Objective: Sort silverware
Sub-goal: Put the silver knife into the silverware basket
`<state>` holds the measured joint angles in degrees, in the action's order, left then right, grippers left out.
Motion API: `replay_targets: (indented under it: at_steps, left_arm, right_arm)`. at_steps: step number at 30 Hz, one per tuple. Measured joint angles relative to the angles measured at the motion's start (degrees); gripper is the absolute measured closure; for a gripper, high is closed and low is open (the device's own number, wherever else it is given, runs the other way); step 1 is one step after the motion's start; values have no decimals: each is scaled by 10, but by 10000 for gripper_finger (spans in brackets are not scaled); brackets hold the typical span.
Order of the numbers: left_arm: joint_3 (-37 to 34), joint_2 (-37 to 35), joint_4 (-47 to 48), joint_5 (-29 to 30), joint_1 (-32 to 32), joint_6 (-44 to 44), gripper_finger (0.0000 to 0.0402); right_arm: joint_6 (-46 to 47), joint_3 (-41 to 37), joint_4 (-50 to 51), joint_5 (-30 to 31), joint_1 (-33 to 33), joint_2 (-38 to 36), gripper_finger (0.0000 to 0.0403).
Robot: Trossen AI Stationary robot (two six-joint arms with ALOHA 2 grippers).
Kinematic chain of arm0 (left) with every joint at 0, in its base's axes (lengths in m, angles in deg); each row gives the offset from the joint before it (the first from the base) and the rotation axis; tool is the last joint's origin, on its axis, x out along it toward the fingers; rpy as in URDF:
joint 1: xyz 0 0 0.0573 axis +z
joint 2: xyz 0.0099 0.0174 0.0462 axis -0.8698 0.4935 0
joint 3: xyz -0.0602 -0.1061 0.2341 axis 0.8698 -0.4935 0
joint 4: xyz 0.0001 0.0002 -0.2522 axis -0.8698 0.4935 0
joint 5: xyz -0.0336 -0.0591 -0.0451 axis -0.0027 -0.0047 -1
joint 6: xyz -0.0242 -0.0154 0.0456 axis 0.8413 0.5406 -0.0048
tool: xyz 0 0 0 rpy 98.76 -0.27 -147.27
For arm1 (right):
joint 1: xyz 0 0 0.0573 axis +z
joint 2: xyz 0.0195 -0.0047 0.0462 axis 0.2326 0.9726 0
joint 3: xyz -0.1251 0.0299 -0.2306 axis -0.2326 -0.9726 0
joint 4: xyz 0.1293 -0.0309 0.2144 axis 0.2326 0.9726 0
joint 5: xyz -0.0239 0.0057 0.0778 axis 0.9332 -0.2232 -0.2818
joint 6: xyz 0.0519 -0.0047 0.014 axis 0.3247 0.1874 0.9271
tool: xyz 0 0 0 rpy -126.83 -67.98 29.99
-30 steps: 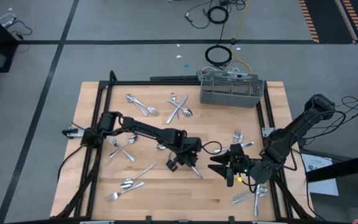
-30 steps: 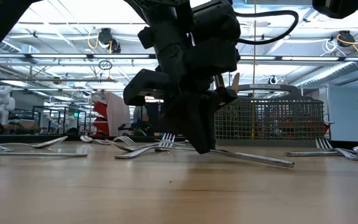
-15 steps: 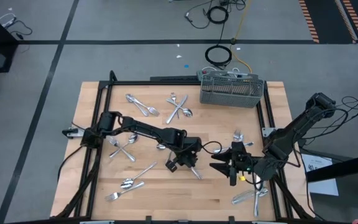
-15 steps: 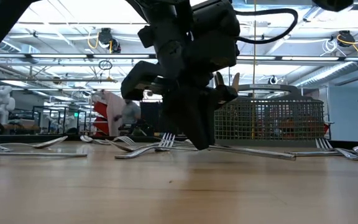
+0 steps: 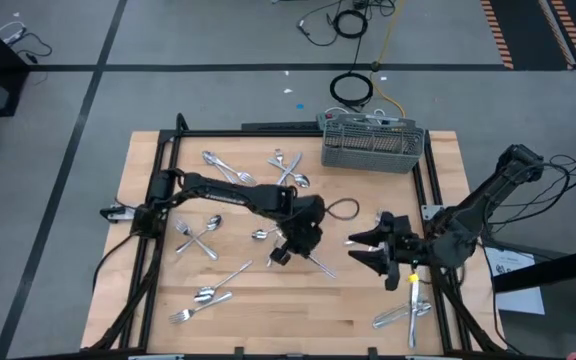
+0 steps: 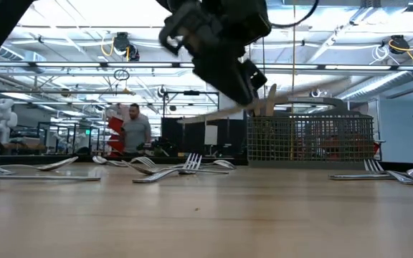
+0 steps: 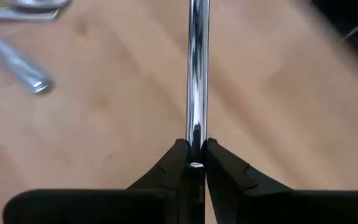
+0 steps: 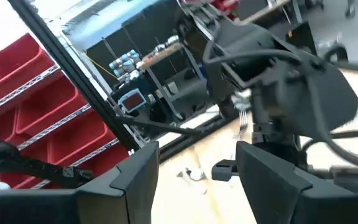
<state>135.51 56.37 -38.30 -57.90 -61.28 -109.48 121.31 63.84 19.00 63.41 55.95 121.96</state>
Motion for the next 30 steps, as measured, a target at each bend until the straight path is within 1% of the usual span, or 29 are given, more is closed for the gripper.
replay_targets:
  at_steps: [4,10,13,15,18,20,23,26,28,30]
  left_arm:
    - [0,0,1,-127,33,69,346]
    - [0,0,-9,-266,63,116,346]
    - [0,0,-41,-355,77,161,346]
    - [0,0,-86,-398,82,210,346]
    - [0,0,-177,-430,81,297,346]
    - [0,0,-248,-446,77,358,346]
    - [0,0,-332,-447,71,437,346]
    - [0,0,-365,-444,71,474,346]
    - [0,0,-366,-439,76,484,346]
    - [-1,0,-365,-422,86,491,346]
  right_arm:
    - [-84,0,-58,-3,1,-23,200]
    - [-236,0,-176,-6,14,-51,200]
    - [-328,0,-258,-8,23,-61,200]
    - [-385,0,-306,-9,30,-64,200]
    - [-446,0,-340,-9,43,-72,200]
    - [-463,0,-343,-8,50,-78,200]
    - [-470,0,-342,-8,58,-83,200]
    - [-478,0,-342,-7,65,-84,200]
    - [-483,0,-342,-6,67,-84,200]
    - [-485,0,-342,-6,68,-84,200]
